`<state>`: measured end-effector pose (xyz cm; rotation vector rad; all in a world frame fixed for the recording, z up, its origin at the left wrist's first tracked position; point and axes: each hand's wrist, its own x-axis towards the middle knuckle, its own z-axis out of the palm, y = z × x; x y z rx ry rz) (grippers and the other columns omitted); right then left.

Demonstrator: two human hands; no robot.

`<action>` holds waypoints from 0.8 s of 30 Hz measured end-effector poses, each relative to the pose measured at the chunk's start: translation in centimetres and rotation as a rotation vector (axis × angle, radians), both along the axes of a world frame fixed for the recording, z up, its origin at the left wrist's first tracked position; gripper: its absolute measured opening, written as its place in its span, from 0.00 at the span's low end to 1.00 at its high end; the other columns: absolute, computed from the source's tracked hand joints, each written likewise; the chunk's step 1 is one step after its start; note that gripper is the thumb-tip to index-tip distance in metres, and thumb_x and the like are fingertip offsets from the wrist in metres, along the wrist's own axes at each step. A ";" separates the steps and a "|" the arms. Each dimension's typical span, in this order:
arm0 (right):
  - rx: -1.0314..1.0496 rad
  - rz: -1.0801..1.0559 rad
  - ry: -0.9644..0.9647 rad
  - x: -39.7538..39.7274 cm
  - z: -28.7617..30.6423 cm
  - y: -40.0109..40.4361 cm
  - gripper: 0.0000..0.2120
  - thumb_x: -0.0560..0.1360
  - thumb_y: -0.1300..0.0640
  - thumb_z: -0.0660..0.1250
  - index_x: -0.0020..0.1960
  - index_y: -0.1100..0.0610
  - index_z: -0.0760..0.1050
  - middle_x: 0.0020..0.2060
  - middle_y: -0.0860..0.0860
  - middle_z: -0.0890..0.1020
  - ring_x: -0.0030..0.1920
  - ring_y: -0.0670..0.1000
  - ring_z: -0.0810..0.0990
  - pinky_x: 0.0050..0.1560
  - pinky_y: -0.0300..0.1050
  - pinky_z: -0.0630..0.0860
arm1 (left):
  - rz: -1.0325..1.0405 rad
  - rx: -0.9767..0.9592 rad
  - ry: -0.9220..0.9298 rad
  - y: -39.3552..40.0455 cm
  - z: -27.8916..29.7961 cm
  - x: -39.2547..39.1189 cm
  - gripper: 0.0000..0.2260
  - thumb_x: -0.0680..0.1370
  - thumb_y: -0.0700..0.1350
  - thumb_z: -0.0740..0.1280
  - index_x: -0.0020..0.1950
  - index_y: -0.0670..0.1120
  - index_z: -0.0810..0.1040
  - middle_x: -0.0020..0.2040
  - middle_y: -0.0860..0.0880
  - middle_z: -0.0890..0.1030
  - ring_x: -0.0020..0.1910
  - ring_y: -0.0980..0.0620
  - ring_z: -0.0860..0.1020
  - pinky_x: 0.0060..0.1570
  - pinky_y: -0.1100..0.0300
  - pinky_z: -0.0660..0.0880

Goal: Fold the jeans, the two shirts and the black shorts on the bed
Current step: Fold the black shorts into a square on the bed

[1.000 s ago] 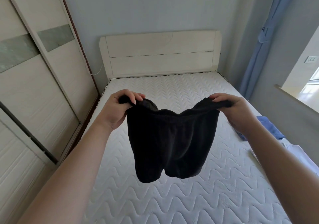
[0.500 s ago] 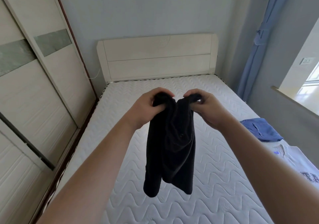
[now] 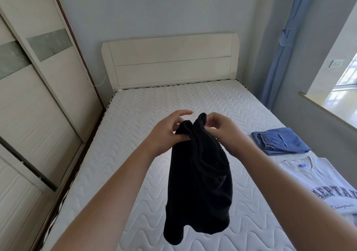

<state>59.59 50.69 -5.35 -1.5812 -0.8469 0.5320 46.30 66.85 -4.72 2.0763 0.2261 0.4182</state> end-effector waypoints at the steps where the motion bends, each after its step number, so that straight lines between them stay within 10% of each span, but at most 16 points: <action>1: -0.023 -0.020 -0.021 -0.1 0.2 -0.1 0.05 0.72 0.56 0.75 0.44 0.52 0.79 0.41 0.50 0.82 0.40 0.45 0.80 0.44 0.40 0.77 | -0.004 0.004 0.004 0.0 -0.2 0.0 0.28 0.73 0.40 0.75 0.68 0.61 0.73 0.51 0.56 0.79 0.56 0.60 0.80 0.60 0.61 0.76; 10: -0.125 -0.047 0.101 -0.4 0.4 -1.4 0.13 0.72 0.54 0.74 0.55 0.54 0.76 0.42 0.51 0.87 0.33 0.46 0.80 0.39 0.40 0.74 | -0.050 0.143 0.042 -1.2 -1.1 0.1 0.21 0.77 0.40 0.70 0.64 0.60 0.74 0.57 0.65 0.79 0.56 0.68 0.75 0.53 0.75 0.71; 15: -0.168 -0.067 0.108 -0.3 0.3 -2.2 0.13 0.74 0.51 0.73 0.50 0.58 0.75 0.35 0.50 0.84 0.28 0.44 0.75 0.34 0.37 0.72 | -0.039 0.061 0.077 -1.5 -1.4 0.4 0.14 0.77 0.43 0.71 0.60 0.51 0.73 0.50 0.57 0.82 0.51 0.61 0.80 0.53 0.64 0.76; 24: -0.322 -0.114 -0.046 0.4 -2.8 -4.4 0.07 0.78 0.45 0.66 0.53 0.44 0.80 0.45 0.41 0.85 0.49 0.46 0.83 0.55 0.46 0.80 | 0.233 0.106 0.013 -0.9 -2.6 0.3 0.12 0.79 0.50 0.68 0.59 0.51 0.70 0.50 0.52 0.82 0.48 0.58 0.80 0.44 0.66 0.75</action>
